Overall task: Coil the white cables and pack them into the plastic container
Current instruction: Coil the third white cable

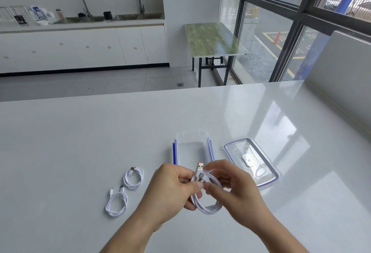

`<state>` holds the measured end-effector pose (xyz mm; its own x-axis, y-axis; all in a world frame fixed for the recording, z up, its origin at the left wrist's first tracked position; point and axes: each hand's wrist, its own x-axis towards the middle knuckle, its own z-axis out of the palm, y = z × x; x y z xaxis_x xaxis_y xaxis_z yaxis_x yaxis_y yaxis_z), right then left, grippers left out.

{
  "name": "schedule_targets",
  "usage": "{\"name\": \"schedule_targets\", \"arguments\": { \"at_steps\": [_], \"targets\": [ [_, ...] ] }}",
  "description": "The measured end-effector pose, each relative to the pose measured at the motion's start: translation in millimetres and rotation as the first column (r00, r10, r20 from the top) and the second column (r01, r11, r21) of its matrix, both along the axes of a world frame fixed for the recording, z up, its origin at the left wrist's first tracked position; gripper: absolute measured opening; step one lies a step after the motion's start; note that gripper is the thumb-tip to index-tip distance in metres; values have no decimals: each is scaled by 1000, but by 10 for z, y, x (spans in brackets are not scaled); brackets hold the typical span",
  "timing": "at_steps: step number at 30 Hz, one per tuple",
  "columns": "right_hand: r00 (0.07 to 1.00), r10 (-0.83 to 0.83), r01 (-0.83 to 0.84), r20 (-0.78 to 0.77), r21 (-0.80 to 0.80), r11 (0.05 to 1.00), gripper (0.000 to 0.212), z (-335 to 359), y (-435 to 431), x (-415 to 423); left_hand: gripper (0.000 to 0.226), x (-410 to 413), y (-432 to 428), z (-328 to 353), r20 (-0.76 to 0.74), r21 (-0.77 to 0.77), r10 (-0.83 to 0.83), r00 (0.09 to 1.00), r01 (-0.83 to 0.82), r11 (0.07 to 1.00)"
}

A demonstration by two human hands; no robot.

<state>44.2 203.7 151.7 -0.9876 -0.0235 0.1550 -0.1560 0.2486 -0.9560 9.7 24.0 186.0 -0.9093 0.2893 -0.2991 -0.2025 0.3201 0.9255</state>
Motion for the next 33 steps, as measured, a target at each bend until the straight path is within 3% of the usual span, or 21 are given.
{"name": "schedule_targets", "arguments": {
  "at_steps": [2, 4, 6, 8, 11, 19, 23, 33],
  "targets": [
    [980, -25, 78, -200, 263, 962, 18, -40, -5, 14, 12, -8, -13, -13, 9, 4, 2, 1000, -2, 1000],
    [955, -84, 168, -283, 287, 943, 13, -78, -49, 39, 12, -18, -28, -34, 17, 8, -4, 1000, 4, 1000],
    [966, -197, 214, -168, 88, 973, 8, -96, -141, 69, 13, -14, -32, -69, 22, 2, -12, 1000, 12, 1000],
    [969, -243, 247, 49, -123, 961, 2, -115, -230, 64, 15, -2, -36, -133, 22, -18, 1, 1000, 0, 1000],
    [947, -176, 237, 270, -214, 948, 8, -181, -250, 26, 15, -4, -72, -264, 21, -62, 41, 999, -40, 997],
    [918, -63, 140, 393, -172, 975, 16, -271, -220, -42, 29, -34, -112, -443, 45, 8, 149, 988, -150, 989],
    [909, -57, 133, 413, -157, 979, 20, -305, -210, -40, 25, -69, -120, -476, 52, 33, 152, 987, -154, 988],
    [882, -82, 161, 464, -133, 978, 6, -411, -162, -55, 22, -127, -136, -570, 88, 89, 168, 982, -176, 980]
  ]
}}
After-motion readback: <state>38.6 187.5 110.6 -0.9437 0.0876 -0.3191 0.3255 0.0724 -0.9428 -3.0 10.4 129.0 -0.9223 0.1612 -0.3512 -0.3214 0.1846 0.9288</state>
